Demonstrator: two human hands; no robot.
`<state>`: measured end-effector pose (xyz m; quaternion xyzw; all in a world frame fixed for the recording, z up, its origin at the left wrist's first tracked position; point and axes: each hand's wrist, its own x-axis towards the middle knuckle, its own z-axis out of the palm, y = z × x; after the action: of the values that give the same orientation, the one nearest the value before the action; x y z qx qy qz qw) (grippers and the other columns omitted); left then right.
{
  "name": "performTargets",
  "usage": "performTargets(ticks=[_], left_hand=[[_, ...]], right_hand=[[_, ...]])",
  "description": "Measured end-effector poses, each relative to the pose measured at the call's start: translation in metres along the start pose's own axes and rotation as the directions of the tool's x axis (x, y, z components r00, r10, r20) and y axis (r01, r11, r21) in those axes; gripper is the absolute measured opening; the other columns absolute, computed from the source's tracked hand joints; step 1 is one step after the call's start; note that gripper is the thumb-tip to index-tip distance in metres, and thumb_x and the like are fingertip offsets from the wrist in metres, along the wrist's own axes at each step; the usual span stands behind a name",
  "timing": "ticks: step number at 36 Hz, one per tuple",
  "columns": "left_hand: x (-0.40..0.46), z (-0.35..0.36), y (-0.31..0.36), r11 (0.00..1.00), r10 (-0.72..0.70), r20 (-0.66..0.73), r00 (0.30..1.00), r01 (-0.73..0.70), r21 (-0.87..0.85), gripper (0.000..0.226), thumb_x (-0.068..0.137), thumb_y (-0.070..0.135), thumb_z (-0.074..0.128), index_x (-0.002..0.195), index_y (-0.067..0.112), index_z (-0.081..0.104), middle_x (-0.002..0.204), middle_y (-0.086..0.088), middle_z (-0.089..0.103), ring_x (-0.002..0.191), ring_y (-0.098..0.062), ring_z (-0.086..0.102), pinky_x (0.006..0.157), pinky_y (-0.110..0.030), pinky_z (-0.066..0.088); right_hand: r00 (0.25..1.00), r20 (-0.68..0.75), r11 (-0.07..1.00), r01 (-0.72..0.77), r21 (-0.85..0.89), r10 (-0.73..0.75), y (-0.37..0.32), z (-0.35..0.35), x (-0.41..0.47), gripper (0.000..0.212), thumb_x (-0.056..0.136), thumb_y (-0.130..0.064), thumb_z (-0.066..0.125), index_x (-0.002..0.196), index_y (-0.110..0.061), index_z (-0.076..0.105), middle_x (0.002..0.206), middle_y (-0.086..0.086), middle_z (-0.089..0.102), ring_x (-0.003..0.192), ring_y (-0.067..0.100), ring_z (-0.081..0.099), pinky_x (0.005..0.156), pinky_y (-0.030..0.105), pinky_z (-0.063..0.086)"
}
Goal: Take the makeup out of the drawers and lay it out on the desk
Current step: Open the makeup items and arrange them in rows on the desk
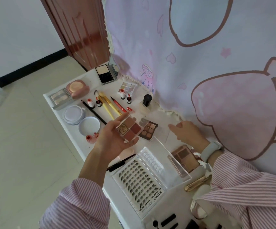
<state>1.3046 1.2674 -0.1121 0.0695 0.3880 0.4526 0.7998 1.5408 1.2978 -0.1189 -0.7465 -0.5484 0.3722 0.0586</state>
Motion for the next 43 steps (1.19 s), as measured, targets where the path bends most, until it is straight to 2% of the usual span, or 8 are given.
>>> performTargets(ticks=[3, 9, 15, 23, 29, 34, 38, 43], left_hand=[[-0.002, -0.009, 0.004, 1.000, 0.013, -0.020, 1.000, -0.013, 0.012, 0.037, 0.090, 0.016, 0.033, 0.114, 0.019, 0.061, 0.112, -0.009, 0.064, 0.102, -0.032, 0.059, 0.074, -0.042, 0.052], [-0.006, -0.022, 0.010, 0.999, -0.016, -0.009, 1.000, 0.017, 0.048, 0.038, 0.091, 0.015, 0.032, 0.118, 0.017, 0.059, 0.111, -0.009, 0.066, 0.102, -0.032, 0.060, 0.069, -0.041, 0.053], [-0.006, -0.025, 0.009, 0.996, -0.054, 0.010, 0.998, 0.053, 0.072, 0.040, 0.084, 0.017, 0.039, 0.120, 0.016, 0.059, 0.114, -0.011, 0.064, 0.102, -0.036, 0.058, 0.068, -0.040, 0.053], [0.003, -0.015, 0.010, 0.995, -0.065, 0.042, 0.997, 0.062, 0.074, 0.036, 0.089, 0.016, 0.035, 0.116, 0.016, 0.060, 0.110, -0.011, 0.066, 0.090, -0.031, 0.065, 0.067, -0.041, 0.053], [0.014, 0.004, 0.009, 0.985, -0.106, 0.083, 0.991, 0.093, 0.142, 0.036, 0.090, 0.017, 0.035, 0.117, 0.016, 0.058, 0.110, -0.012, 0.067, 0.091, -0.033, 0.065, 0.066, -0.039, 0.054], [0.024, 0.028, 0.005, 0.973, -0.145, 0.144, 0.979, 0.115, 0.200, 0.032, 0.093, 0.020, 0.036, 0.116, 0.015, 0.057, 0.108, -0.010, 0.067, 0.091, -0.031, 0.065, 0.062, -0.037, 0.055], [0.035, 0.049, 0.001, 0.939, -0.120, 0.044, 0.992, 0.099, 0.331, 0.027, 0.091, 0.023, 0.053, 0.112, 0.009, 0.060, 0.096, -0.013, 0.057, 0.078, -0.027, 0.059, 0.072, -0.045, 0.057], [0.044, 0.066, -0.005, 0.796, -0.050, 0.003, 0.999, 0.038, 0.604, 0.030, 0.096, 0.031, 0.045, 0.116, 0.013, 0.058, 0.107, -0.006, 0.063, 0.099, -0.024, 0.064, 0.092, -0.044, 0.050]], right_hand=[[0.998, 0.066, 0.998, 0.008, 0.060, -0.012, -0.002, 0.007, 0.001, 0.019, 0.088, -0.020, 0.052, 0.075, -0.005, 0.054, 0.075, 0.016, 0.055, 0.058, 0.020, 0.056, 0.060, 0.026, 0.042], [0.996, -0.023, 0.996, 0.084, 0.008, -0.084, -0.019, 0.007, 0.017, 0.026, 0.082, -0.007, 0.053, 0.092, 0.016, 0.059, 0.096, 0.028, 0.063, 0.087, 0.041, 0.061, 0.079, 0.042, 0.049], [0.986, -0.094, 0.990, 0.142, 0.021, -0.139, -0.031, 0.013, 0.029, 0.025, 0.082, -0.007, 0.054, 0.090, 0.016, 0.060, 0.091, 0.031, 0.063, 0.073, 0.038, 0.058, 0.075, 0.050, 0.052], [0.966, -0.148, 0.976, 0.217, 0.030, -0.210, -0.035, 0.007, 0.020, 0.022, 0.094, -0.025, 0.048, 0.100, -0.009, 0.062, 0.102, 0.005, 0.062, 0.097, 0.023, 0.056, 0.080, 0.026, 0.039], [0.949, 0.031, 0.882, 0.281, 0.378, -0.315, -0.052, -0.018, -0.007, 0.021, 0.090, -0.035, 0.053, 0.098, -0.017, 0.062, 0.077, -0.008, 0.058, 0.054, -0.005, 0.051, 0.060, 0.018, 0.036], [0.942, -0.032, 0.915, 0.332, 0.228, -0.334, -0.047, -0.033, -0.008, 0.006, 0.088, -0.016, 0.059, 0.093, -0.013, 0.060, 0.081, 0.000, 0.060, 0.073, 0.011, 0.059, 0.066, 0.019, 0.042], [0.935, -0.081, 0.934, 0.350, 0.070, -0.344, -0.043, -0.060, -0.014, 0.011, 0.092, -0.012, 0.051, 0.089, -0.003, 0.057, 0.077, 0.002, 0.064, 0.054, -0.010, 0.055, 0.058, 0.019, 0.042], [0.894, -0.214, 0.911, 0.349, -0.217, -0.394, -0.026, -0.084, -0.022, 0.014, 0.091, -0.012, 0.049, 0.081, -0.006, 0.057, 0.078, 0.009, 0.068, 0.076, 0.026, 0.063, 0.074, 0.043, 0.052]])
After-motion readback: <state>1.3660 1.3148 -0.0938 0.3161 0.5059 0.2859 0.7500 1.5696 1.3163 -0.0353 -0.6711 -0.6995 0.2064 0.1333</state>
